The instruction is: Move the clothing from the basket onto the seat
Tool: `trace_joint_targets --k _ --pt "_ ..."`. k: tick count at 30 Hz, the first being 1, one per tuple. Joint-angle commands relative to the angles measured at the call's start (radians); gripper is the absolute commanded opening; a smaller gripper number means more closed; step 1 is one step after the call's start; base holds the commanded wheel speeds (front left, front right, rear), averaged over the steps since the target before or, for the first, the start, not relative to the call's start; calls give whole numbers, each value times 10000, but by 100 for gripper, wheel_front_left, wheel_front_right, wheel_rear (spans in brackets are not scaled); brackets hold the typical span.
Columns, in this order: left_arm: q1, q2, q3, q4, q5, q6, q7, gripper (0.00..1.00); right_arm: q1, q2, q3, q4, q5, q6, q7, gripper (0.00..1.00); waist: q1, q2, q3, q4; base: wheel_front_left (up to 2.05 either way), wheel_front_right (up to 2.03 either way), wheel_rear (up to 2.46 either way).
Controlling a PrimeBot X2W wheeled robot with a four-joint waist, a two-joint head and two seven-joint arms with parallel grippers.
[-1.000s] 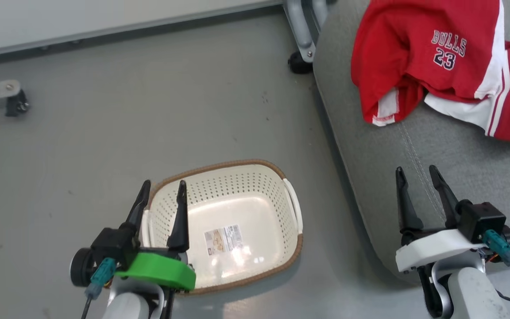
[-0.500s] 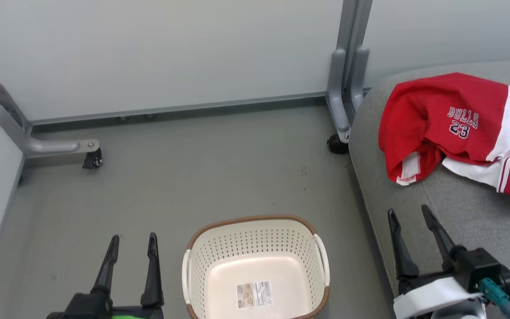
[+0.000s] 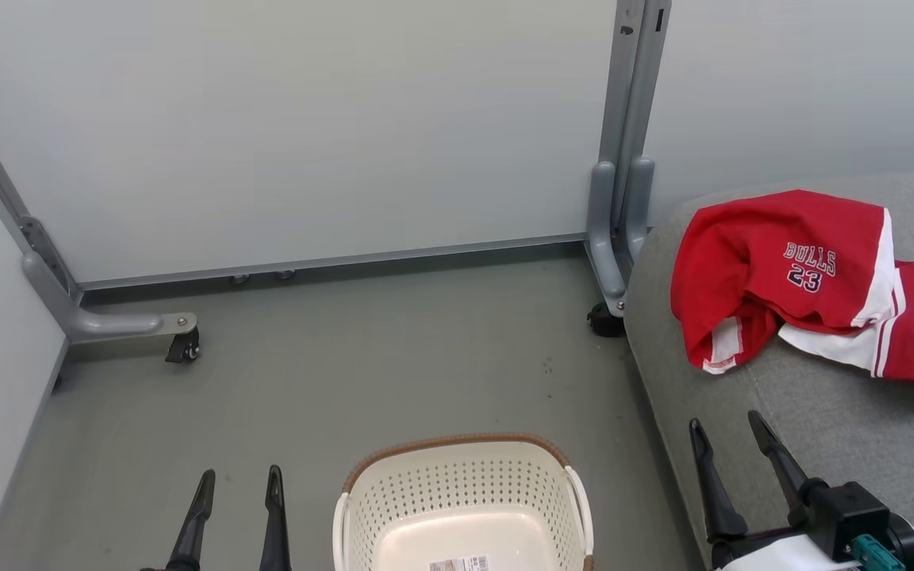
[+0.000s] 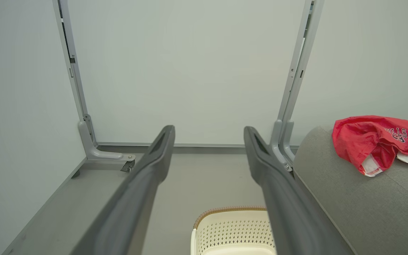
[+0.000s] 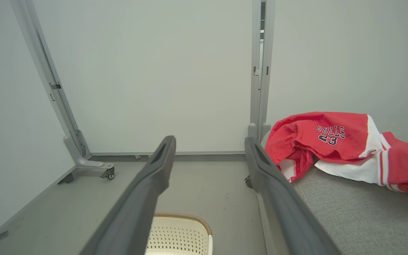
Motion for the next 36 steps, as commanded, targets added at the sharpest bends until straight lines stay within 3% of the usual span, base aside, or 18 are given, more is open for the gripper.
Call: trace_joint_targets --k 1,6,7,12,36 --pt "99 6 58 42 -33 25 1 100 126 -54 12 23 6 -14 -30 100 1 0 -48 -1 0 0 0" --pt "37 5 52 80 87 39 -1 100 155 -43 55 47 -8 -14 -30 100 1 0 -95 16 0 0 0" --pt "0 0 20 55 58 0 2 0 16 2 58 32 2 0 0 0 1 0 -96 15 0 0 0" --pt "11 -6 -58 466 -58 -10 28 0 165 64 88 429 157 2 34 0 1 0 -88 16 0 0 0" --pt "-1068 182 433 1044 -4475 -376 965 0 -683 -104 -278 787 4758 -1 991 0 1 0 202 51 0 0 0"
